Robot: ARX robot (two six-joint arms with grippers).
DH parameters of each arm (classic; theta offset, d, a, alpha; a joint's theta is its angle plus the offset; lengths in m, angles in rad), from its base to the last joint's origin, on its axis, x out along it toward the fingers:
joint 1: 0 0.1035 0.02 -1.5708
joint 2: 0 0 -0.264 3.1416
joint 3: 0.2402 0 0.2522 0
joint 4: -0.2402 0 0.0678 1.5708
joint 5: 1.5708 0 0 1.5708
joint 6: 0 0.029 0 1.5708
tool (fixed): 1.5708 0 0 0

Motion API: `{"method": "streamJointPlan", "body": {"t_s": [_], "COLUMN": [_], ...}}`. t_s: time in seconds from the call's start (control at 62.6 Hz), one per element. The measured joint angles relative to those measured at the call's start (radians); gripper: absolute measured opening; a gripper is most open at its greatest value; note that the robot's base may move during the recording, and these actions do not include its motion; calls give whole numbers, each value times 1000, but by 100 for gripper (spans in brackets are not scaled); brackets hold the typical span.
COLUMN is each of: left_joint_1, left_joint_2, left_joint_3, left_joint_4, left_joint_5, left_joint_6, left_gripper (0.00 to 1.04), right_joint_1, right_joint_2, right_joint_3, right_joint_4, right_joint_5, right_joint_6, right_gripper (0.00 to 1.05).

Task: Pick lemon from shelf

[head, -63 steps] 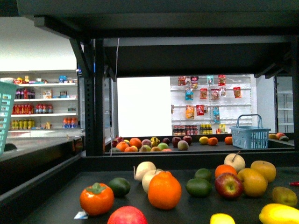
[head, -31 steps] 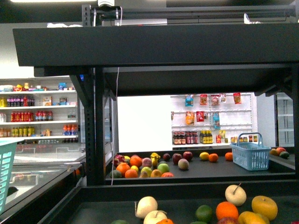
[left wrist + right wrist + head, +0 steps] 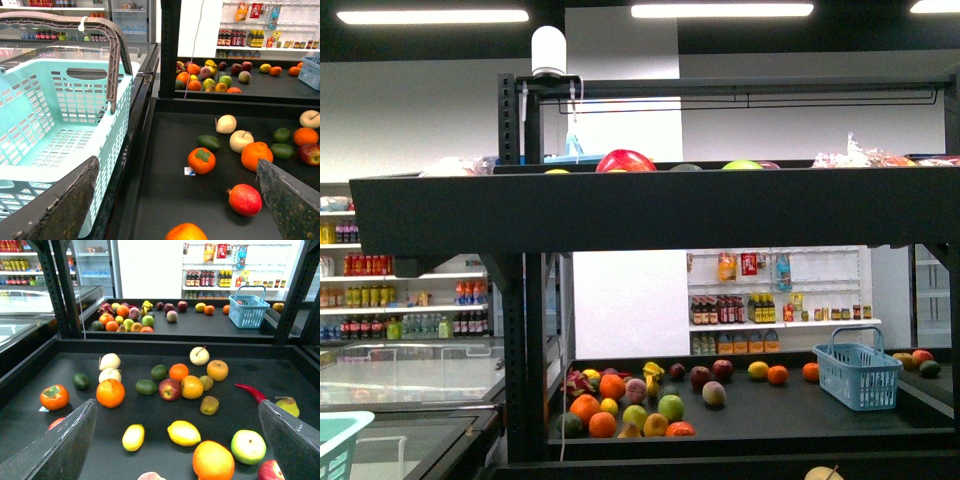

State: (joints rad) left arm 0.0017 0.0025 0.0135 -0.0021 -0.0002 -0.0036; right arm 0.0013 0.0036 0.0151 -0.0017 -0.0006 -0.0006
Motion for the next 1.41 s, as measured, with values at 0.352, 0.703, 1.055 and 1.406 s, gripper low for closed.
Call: {"method": "streamJointPlan", "body": {"t_s": [0.352,0.703,1.055,1.406], "left_joint_1": [14,538,569,522], "left_joint_2": [147,1065,1545,1735], "left_joint_3": [55,608,930,1083], "left_joint_4": [-143,162,381,496], "left_joint_5": [44,528,561,492], "left_joint_6": [-196,-727,-1062,-1286], "left_gripper": [97,97,97,97], "right_joint_1": [0,0,0,0], "right_joint_2": [0,0,0,0], "right_joint_3": [0,0,0,0], "right_joint_4": [0,0,0,0], "right_joint_5": [0,0,0,0], "right_joint_6": [0,0,0,0], "right_gripper": [97,97,97,97]}}
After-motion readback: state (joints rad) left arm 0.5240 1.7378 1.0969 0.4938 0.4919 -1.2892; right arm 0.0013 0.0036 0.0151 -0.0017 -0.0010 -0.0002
